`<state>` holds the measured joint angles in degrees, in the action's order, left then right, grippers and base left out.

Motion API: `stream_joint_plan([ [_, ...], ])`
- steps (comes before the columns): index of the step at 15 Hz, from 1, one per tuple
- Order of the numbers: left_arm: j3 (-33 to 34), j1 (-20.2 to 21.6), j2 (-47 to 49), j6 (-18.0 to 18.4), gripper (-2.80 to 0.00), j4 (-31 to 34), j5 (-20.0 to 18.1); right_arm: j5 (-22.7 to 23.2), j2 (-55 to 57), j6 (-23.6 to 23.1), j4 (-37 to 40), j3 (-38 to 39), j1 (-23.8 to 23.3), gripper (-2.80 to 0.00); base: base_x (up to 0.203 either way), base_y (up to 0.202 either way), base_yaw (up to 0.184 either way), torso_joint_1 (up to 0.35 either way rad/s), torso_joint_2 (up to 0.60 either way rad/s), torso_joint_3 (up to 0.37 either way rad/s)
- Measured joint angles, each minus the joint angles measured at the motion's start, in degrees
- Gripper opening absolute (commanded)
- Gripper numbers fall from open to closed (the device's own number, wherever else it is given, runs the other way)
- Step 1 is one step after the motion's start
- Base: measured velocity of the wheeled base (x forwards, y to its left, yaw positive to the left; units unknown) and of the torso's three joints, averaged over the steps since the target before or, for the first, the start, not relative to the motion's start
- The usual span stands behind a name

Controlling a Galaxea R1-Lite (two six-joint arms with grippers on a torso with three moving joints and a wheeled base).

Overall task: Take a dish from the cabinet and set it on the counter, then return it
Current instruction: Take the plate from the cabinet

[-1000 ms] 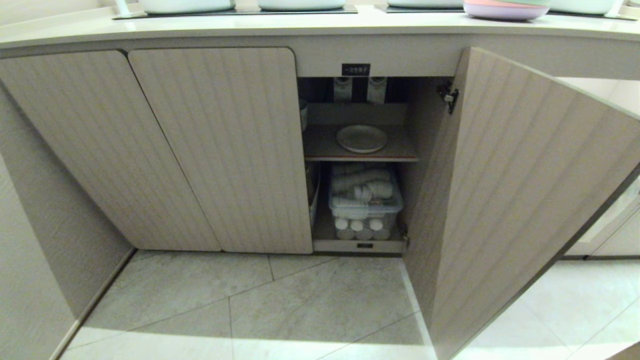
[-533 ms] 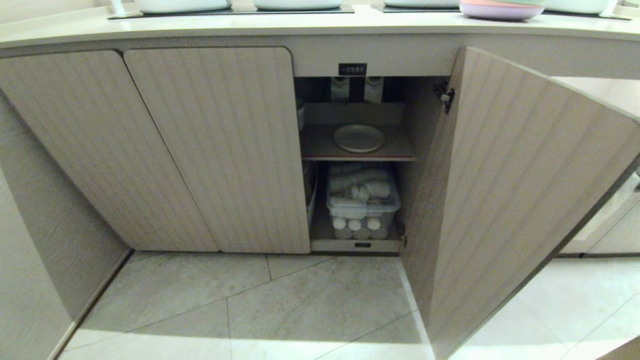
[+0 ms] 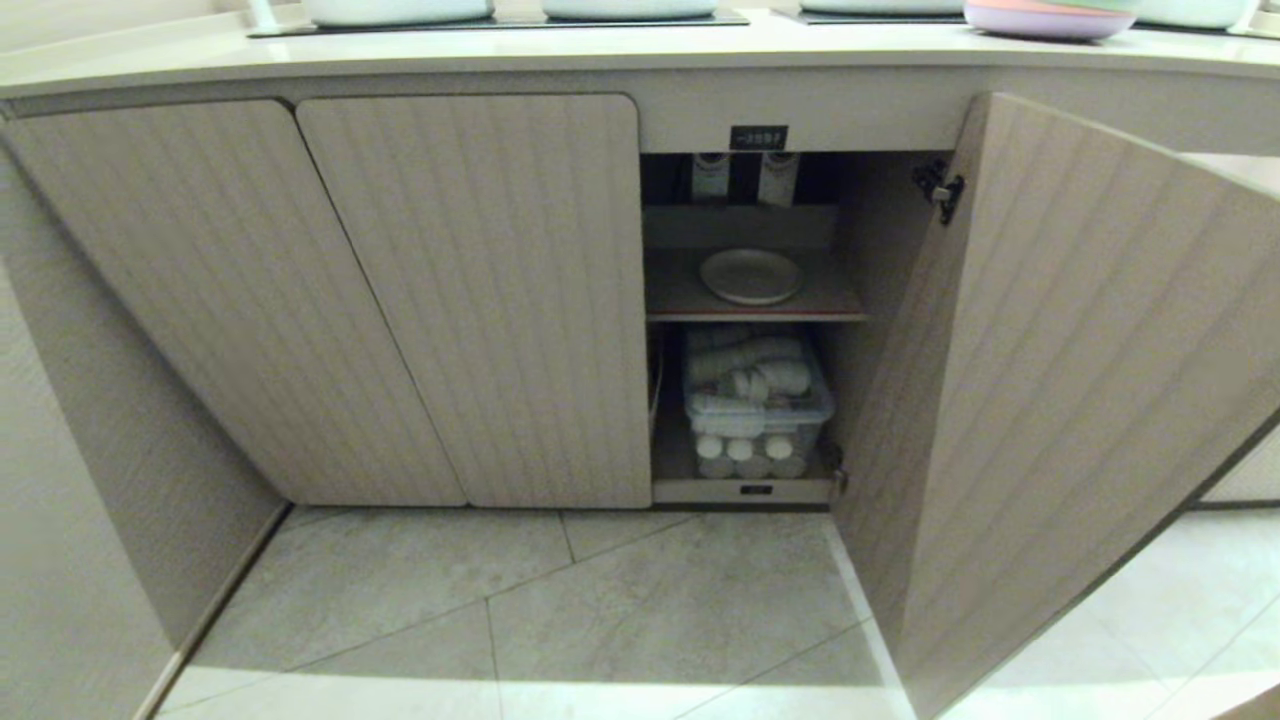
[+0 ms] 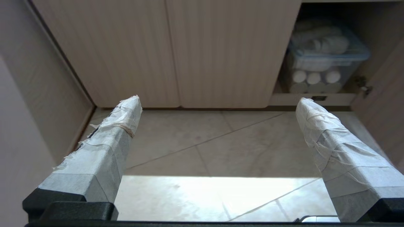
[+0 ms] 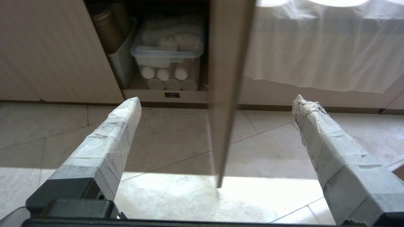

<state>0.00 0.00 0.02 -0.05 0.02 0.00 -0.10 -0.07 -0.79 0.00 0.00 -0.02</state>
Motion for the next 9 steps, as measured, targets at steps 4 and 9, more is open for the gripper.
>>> stream_joint_plan([
  [4, 0.0, -0.05, 0.0, 0.05, 0.0, -0.02, 0.0, 0.04, 0.0, 0.02, 0.0, 0.0, 0.0, 0.0, 0.0, 0.162, -0.001, 0.0, 0.0, 0.003],
  [9, 0.0, -0.02, 0.0, 0.0, 0.0, -0.02, 0.0, 0.0, 0.0, 0.05, 0.0, 0.0, -0.02, 0.0, 0.0, 0.0, 0.0, 0.0, 0.0, 0.0],
])
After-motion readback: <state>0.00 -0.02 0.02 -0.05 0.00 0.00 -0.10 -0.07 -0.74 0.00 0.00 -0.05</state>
